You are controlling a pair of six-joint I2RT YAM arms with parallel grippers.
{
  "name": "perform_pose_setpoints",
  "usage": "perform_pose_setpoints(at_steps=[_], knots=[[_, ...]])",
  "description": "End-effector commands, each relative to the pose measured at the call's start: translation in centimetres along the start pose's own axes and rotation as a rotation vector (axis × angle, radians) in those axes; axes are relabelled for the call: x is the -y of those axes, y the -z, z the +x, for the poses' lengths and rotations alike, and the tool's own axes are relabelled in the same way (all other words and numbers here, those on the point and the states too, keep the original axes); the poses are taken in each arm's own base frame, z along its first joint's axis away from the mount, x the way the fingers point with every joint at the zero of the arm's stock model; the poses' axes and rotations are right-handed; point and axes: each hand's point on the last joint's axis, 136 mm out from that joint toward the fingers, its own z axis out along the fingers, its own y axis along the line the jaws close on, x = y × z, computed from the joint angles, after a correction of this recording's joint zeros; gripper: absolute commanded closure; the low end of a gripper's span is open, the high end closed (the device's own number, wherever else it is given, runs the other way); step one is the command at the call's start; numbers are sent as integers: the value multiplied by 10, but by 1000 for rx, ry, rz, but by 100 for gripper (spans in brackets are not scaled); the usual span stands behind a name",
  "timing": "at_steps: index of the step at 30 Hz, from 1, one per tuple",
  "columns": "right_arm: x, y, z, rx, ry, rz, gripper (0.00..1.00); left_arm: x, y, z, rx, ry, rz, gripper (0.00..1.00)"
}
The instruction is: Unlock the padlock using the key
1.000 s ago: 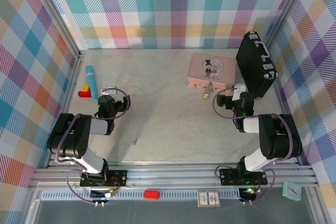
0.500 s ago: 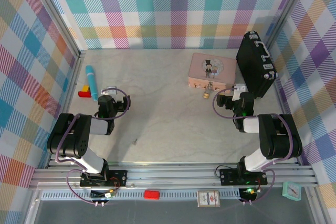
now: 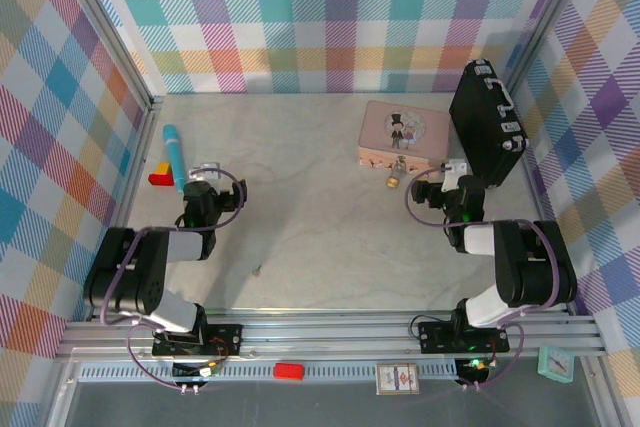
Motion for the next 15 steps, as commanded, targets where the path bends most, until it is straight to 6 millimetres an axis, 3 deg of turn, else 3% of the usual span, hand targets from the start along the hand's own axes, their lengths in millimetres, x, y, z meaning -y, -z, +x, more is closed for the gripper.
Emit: perform_pose_setpoints(at_steps=[1, 6, 9, 12, 15], knots=[[-11, 19, -24, 93, 39, -48, 1, -4, 22, -25, 59, 36, -16, 0], [-24, 51, -64, 172, 9, -79, 1, -15, 50, -65, 41, 231, -90, 0], [-42, 70, -92, 183, -96, -174, 1, -8, 58, -86, -13, 373, -66, 0], [-46, 92, -116, 133, -277, -184, 1, -2, 67, -91, -134, 474, -74, 0], [-41, 113, -129, 70, -499, -131, 1, -1, 69, -81, -215, 551, -55, 0]])
